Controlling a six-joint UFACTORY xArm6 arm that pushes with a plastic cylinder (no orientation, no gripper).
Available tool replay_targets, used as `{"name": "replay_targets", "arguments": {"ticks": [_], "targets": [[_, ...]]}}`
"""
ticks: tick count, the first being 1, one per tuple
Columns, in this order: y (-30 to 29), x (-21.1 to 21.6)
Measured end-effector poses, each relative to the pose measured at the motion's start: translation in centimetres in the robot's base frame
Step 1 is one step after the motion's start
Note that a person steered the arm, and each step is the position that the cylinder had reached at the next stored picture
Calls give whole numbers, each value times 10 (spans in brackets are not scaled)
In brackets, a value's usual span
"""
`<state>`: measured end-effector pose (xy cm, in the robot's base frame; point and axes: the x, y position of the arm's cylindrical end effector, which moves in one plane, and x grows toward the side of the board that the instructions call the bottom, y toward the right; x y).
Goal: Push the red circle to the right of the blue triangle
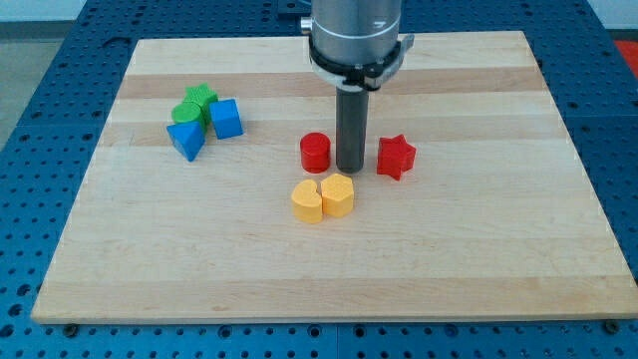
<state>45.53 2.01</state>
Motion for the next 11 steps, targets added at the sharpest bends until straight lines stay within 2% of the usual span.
{"name": "replay_targets", "arguments": {"ticks": [1, 2, 4, 5, 7, 8, 11], "targets": [[-22, 12], [-37, -1], [-5, -16], [-13, -32], [-88, -29], [-108, -30], [-127, -25]]}}
